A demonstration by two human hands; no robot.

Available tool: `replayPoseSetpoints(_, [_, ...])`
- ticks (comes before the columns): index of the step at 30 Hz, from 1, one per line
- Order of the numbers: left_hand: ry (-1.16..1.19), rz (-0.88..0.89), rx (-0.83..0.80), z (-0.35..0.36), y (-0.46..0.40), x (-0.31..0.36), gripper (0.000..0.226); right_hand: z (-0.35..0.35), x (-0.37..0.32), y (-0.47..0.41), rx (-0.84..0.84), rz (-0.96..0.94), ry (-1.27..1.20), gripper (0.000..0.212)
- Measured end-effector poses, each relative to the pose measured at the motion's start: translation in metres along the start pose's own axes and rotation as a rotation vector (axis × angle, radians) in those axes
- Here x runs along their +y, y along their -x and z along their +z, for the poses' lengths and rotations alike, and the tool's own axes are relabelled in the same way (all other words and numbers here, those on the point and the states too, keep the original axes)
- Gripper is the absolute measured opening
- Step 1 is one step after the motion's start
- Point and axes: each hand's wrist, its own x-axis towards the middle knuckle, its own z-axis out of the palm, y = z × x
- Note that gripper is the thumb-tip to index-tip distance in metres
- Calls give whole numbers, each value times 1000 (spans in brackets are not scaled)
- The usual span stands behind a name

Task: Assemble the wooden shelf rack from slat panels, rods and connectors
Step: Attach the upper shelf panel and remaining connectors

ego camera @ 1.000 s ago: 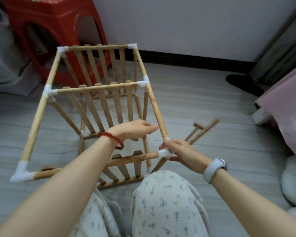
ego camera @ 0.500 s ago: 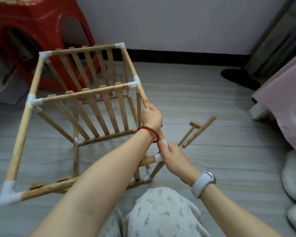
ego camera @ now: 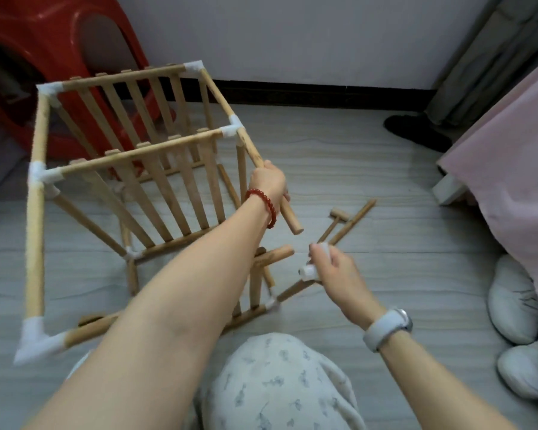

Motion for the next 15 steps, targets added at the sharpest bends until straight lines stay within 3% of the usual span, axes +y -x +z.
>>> replayPoseSetpoints(3, [12,-69,-208,-2,8,-5,33,-14,-13,-24,-94,-5,14,35])
replayPoseSetpoints(6, [-78,-86,-292,-23,13,-6,37,-11,-11,-24,-88,-12,32,43])
replayPoseSetpoints(10, [-581,-70,-457,-47,46,-18,40,-14,-16,-29,-105,2,17,48])
replayPoseSetpoints(13, [-888,117,-732,-61,73,-24,35,-12,-15,-25,-81,-4,5,52])
replayPoseSetpoints(15, [-948,268,-775,-69,87,-29,33,-10,-16,-23,-70,-11,-2,55])
